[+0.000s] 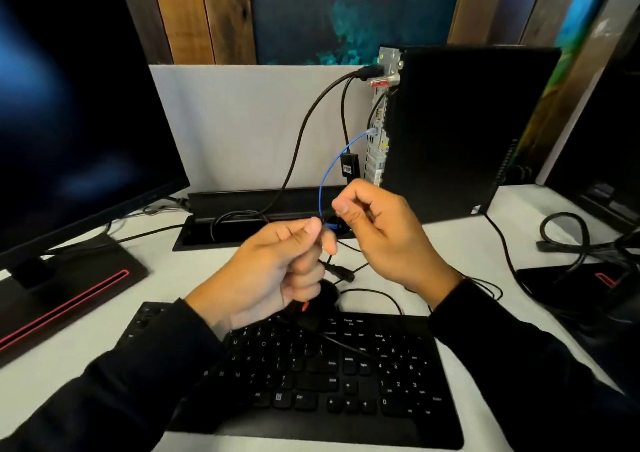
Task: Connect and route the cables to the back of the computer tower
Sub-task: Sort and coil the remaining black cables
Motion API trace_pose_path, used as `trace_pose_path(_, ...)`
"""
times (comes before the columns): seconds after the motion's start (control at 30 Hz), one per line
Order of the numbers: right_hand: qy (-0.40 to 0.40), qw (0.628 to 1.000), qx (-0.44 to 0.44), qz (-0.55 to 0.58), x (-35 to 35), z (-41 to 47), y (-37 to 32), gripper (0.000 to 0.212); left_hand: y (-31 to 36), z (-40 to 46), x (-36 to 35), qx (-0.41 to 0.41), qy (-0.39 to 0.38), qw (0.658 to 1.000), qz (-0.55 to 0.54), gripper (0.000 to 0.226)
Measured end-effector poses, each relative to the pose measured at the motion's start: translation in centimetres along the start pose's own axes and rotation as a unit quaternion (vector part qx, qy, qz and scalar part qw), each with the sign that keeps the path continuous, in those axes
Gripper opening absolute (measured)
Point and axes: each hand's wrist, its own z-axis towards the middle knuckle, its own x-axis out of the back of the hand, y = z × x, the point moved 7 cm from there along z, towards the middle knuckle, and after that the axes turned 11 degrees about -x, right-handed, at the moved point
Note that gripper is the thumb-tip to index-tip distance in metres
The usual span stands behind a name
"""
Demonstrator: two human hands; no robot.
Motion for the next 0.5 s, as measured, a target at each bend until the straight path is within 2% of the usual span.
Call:
trace_pose_path(0.13,0.053,0.995,0.008,-0.081,-1.5,-0.5,2.8,0.032,0.5,-0.8,0.5,-0.005,-0.021,0.994,-0.112,0.028)
trace_pose_path(0.2,0.013,0.988,0.009,-0.156,-3.3,-1.3,4.0,0.026,0.7,-1.0,1.0,-0.014,-0.012,0.988,-0.153,0.029)
trace_pose_path(0.27,-0.055,0.985,-0.03,-0.158,-4.7,-2.2,5.1,0.023,0.5,-1.1,1.7,-0.023,0.027,0.987,-0.158,0.032)
trace_pose_path(0.33,-0.099,0.988,-0.085,-0.088,-5.4,-2.8,5.6,0.033,0.2,-1.4,2.3,-0.009,0.073,0.986,-0.147,0.035)
trace_pose_path(0.37,-0.113,0.986,-0.123,-0.011,-5.6,-2.8,5.5,0.039,0.1,-1.5,2.4,0.003,0.087,0.986,-0.142,0.035)
trace_pose_path(0.43,-0.136,0.951,-0.195,0.2,-5.6,-2.8,4.9,0.045,-0.2,-1.7,2.3,0.029,0.1,0.986,-0.134,0.034)
trace_pose_path(0.47,-0.136,0.934,-0.205,0.259,-5.5,-2.7,4.3,0.043,-0.4,-1.7,2.1,0.036,0.099,0.986,-0.128,0.033)
trace_pose_path(0.5,-0.128,0.934,-0.197,0.27,-5.3,-2.5,3.6,0.038,-0.6,-1.8,1.9,0.041,0.094,0.987,-0.122,0.031)
